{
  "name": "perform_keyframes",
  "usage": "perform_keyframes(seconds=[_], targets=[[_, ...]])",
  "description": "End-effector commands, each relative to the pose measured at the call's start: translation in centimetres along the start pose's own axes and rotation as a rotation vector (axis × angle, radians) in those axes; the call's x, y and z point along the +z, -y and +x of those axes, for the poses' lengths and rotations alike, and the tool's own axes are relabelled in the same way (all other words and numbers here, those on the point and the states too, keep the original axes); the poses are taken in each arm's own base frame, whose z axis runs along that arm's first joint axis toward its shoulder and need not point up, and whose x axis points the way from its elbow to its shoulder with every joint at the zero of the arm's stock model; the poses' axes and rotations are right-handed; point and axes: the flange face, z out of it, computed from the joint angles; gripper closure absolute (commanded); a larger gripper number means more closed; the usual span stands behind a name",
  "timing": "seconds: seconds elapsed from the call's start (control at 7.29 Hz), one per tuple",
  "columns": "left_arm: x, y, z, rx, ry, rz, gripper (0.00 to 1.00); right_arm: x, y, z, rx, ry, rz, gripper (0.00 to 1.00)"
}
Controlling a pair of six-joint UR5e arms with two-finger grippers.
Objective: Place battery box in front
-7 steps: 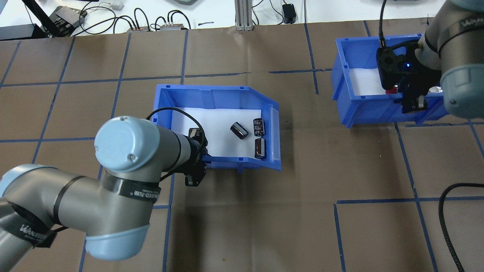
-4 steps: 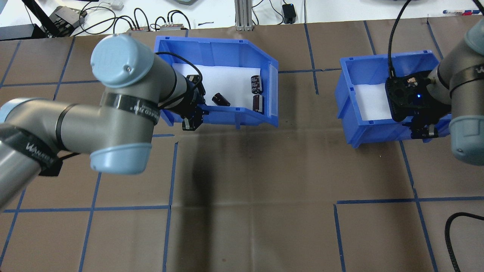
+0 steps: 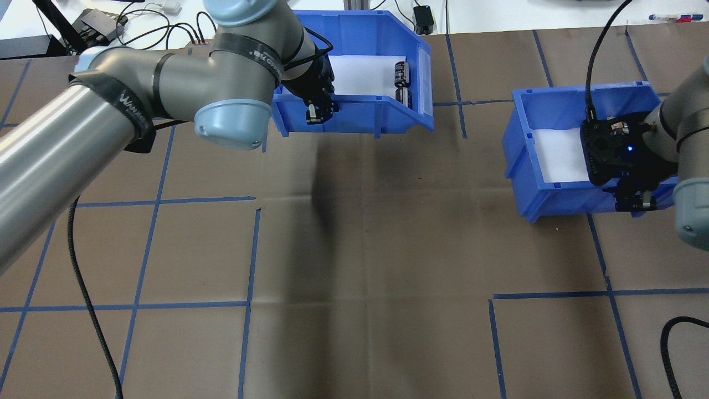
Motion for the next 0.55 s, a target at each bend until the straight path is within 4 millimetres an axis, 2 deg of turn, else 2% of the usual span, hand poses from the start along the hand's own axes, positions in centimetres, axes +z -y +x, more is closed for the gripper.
perform_keyframes(seconds=[0.0, 0.14, 0.27, 0.41], targets=[[5.3, -3.0, -0.9, -0.004, 0.071, -0.004, 0.96, 0.3, 0.0, -0.2, -0.002, 0.010, 0.003, 1.00], [5.6, -2.9, -1.2, -0.007, 0.078, -0.009, 0.96, 0.4, 0.0, -0.3, -0.001, 0.021, 0.005, 1.00], [5.9, -3.0, -1.3, -0.012, 0.092, -0.038, 0.91, 0.6, 0.1, -0.5, -0.024, 0.038, 0.007, 1.00], [6.6, -2.9, -1.4, -0.015, 0.106, -0.038, 0.64, 0.6, 0.1, -0.8, -0.025, 0.053, 0.010, 1.00]])
